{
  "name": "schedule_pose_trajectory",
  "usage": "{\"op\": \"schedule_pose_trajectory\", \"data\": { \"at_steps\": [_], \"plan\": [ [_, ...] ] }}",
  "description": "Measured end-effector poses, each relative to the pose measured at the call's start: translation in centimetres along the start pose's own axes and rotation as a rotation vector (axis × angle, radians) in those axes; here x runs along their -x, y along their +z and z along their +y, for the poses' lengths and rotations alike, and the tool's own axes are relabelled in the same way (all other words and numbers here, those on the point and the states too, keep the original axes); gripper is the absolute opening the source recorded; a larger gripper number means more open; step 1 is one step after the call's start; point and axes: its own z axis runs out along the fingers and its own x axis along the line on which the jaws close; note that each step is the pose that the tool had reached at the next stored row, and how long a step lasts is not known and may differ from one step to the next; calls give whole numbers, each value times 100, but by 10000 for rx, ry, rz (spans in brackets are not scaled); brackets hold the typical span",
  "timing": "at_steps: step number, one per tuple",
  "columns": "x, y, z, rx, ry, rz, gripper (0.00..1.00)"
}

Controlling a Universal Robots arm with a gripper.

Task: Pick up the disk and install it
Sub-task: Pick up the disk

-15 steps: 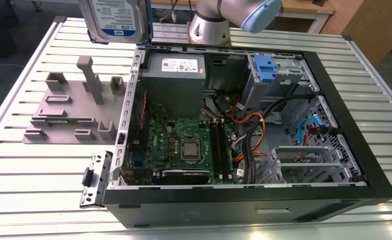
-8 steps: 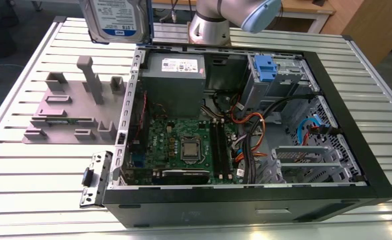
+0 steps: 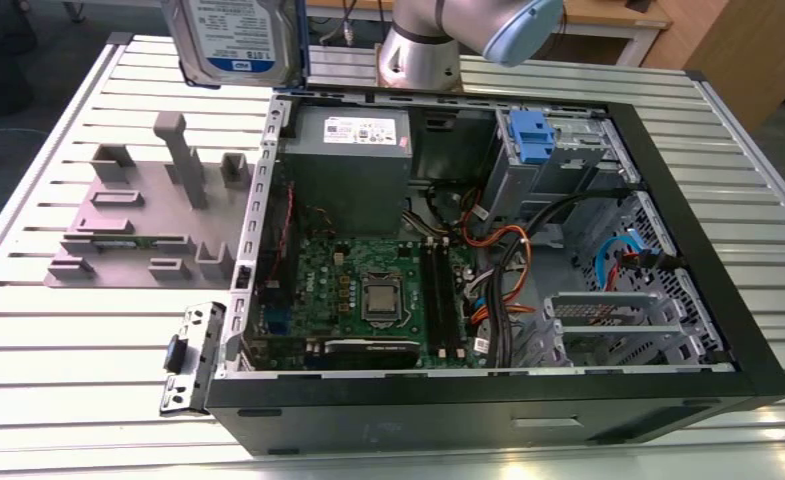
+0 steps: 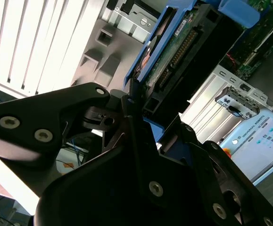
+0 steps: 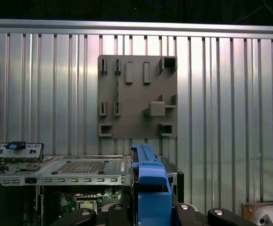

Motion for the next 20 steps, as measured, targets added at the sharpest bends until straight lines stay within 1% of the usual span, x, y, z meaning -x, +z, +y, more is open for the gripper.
{"op": "schedule_pose_trajectory", "data": {
  "at_steps": [20],
  "plan": [
    [1,0,-48,0,-1,1,36]
  ]
}}
